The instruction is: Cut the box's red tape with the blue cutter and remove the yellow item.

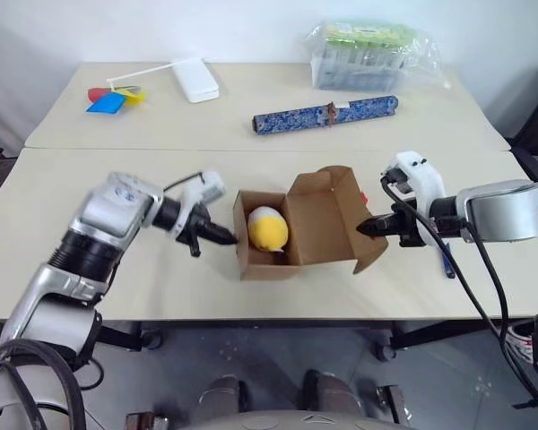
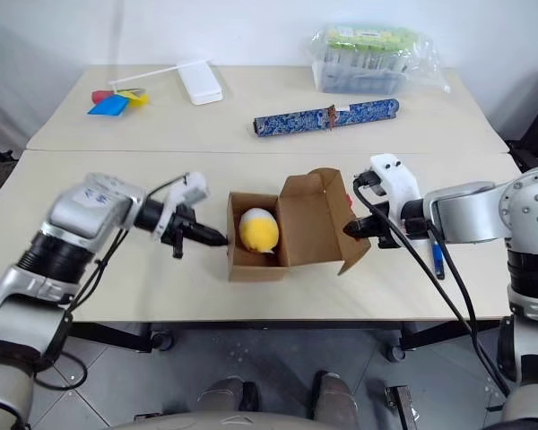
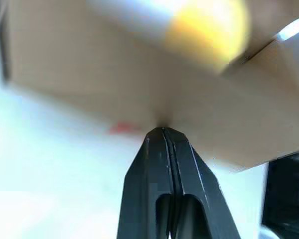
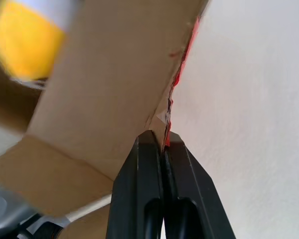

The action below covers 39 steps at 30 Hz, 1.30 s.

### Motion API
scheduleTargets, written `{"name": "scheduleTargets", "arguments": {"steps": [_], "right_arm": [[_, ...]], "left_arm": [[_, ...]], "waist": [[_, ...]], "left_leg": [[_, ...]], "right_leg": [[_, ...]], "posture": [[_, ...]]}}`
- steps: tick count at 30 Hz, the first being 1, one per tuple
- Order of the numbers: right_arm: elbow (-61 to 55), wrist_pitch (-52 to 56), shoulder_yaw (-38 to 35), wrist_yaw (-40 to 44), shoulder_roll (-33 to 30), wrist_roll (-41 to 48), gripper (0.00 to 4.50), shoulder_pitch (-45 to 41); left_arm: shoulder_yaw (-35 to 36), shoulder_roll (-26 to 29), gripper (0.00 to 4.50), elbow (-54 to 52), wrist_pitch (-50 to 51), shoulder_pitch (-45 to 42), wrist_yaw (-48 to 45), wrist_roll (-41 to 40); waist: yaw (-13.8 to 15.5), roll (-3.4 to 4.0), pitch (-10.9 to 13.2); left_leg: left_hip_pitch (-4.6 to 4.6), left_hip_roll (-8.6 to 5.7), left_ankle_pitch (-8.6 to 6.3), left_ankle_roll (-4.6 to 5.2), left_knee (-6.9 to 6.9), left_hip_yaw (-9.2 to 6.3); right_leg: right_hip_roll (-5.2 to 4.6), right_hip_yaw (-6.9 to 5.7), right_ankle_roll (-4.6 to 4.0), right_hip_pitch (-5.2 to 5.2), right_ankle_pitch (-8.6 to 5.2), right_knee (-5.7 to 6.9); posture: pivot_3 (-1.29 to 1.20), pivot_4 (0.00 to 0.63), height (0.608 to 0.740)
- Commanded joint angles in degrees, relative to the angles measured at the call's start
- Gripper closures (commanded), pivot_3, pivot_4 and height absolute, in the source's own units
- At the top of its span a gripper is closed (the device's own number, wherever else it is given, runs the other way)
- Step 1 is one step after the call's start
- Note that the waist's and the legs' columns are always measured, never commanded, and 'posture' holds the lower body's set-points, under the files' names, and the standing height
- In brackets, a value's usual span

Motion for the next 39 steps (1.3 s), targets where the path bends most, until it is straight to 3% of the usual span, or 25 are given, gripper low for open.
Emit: {"name": "scheduleTargets", "arguments": {"steps": [1, 11, 17, 22, 27, 30, 33, 39], "right_arm": [[-2.9, -0.1, -1.5, 1.6, 0.4, -1.7, 4.47, 1.4], [-7.1, -2.7, -1.0, 8.6, 3.9, -13.8, 4.47, 3.4], [-8.1, -0.8, -2.3, 11.2, 6.0, -17.3, 4.47, 1.5], [-8.3, 1.0, -3.7, 12.5, 7.3, -18.9, 4.47, 0.3], [-8.4, 1.1, -4.0, 13.2, 7.2, -19.6, 4.47, 0.6], [-8.4, 1.1, -4.1, 13.6, 7.1, -20.0, 4.47, 0.8], [-8.0, 1.1, -3.9, 13.6, 7.6, -20.5, 4.47, 0.2], [-7.6, 1.1, -3.9, 13.6, 7.8, -21.0, 4.47, -0.1]], "left_arm": [[1.3, -0.5, 4.5, -1.8, 0.9, -0.8, 1.1, 0.0], [1.8, -3.5, 4.5, 1.2, 0.0, -2.1, 2.7, 0.3], [6.0, 0.5, 4.5, 5.9, -0.5, -5.3, -0.5, -1.4], [12.5, 1.8, 4.5, 5.7, 4.1, -11.0, -4.5, -7.6], [16.4, -0.8, 4.5, 0.9, 9.1, -13.6, -4.5, -13.5], [15.2, -2.8, 4.5, -3.8, 11.4, -12.8, -3.8, -15.8], [9.6, -4.3, 4.5, -7.1, 10.7, -9.9, -3.1, -14.2], [4.1, -3.9, 4.5, -7.9, 7.5, -7.1, -2.4, -11.5]], "waist": [[0.0, -0.06, 0.0], [-0.2, -0.06, 0.0], [-0.6, -0.06, 0.0], [-1.0, -0.06, 0.0], [-1.2, -0.06, 0.0], [-1.5, -0.06, 0.0], [-1.5, -0.05, 0.0], [-1.5, -0.04, 0.0]], "left_leg": [[-0.06, -0.03, 0.0, 0.0, 0.0, 0.02], [-0.03, -0.09, -0.01, -0.07, -0.07, 0.47], [-0.03, -0.07, -0.01, -0.09, -0.09, 0.49], [-0.04, -0.07, -0.01, -0.12, -0.11, 0.46], [-0.03, -0.09, -0.02, -0.11, -0.11, 0.45], [0.01, -0.09, -0.01, -0.13, -0.12, 0.47], [0.04, -0.09, 0.0, -0.15, -0.13, 0.47], [0.06, -0.06, 0.01, -0.18, -0.15, 0.52]], "right_leg": [[0.0, -0.03, 0.01, -0.05, 0.01, 0.0], [0.13, -0.1, 0.02, -0.07, 0.01, -0.03], [0.16, -0.1, 0.02, -0.12, 0.01, -0.01], [0.17, -0.12, 0.02, -0.11, 0.01, 0.0], [0.16, -0.1, 0.05, -0.09, 0.02, 0.0], [0.17, -0.08, 0.05, -0.1, 0.02, 0.07], [0.18, -0.07, 0.05, -0.1, 0.02, 0.09], [0.22, -0.01, 0.04, -0.13, 0.02, 0.08]], "posture": [[0.0, 0.15, 0.74], [0.0, 0.15, 0.74], [0.0, 0.15, 0.74], [0.0, 0.15, 0.74], [0.0, 0.15, 0.74], [0.0, 0.15, 0.74], [0.0, 0.15, 0.74], [0.0, 0.15, 0.74]]}}
